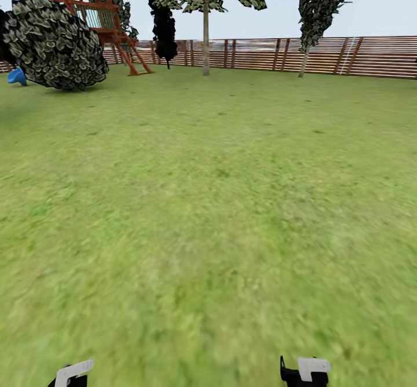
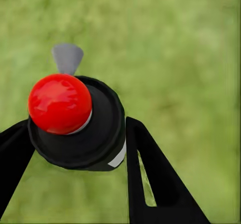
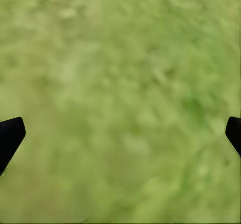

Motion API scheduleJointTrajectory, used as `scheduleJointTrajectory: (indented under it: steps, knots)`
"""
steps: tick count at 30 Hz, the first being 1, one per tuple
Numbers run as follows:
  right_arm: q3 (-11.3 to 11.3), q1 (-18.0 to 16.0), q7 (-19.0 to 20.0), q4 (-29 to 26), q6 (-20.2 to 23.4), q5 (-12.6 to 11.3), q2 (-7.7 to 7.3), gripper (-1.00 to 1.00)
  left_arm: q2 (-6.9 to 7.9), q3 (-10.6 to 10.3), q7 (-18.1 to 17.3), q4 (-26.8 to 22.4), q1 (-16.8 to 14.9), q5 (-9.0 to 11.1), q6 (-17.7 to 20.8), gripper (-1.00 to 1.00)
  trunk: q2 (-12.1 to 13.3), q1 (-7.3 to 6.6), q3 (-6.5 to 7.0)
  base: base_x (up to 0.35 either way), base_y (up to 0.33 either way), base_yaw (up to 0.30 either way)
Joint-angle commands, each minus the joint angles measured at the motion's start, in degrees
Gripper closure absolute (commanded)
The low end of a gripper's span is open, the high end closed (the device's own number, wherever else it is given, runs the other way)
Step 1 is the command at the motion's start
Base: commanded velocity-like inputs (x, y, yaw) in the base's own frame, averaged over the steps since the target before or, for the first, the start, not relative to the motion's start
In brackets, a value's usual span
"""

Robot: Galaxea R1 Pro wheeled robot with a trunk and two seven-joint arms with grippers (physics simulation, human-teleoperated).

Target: In the garden, pick up the pesticide atomizer on the floor and spray pesticide onto both trees until each tree trunk is fully covered.

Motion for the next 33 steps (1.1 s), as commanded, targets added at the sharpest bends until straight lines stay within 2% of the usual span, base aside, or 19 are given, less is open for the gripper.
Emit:
scheduleJointTrajectory:
  steps: [1,33]
  knots:
    - [0.0,0.0,0.0,0.0,0.0,0.0,0.01,-1.0,0.0,0.0,0.0,0.0,0.0,0.0,0.0,1.0,0.0,0.0,0.0,0.338,0.0,0.0]
    - [0.0,0.0,-0.1,-0.1,0.0,0.0,-0.15,-1.0,0.0,0.0,0.0,0.0,0.0,0.0,0.0,1.0,0.0,0.0,0.0,0.338,0.0,-0.008]
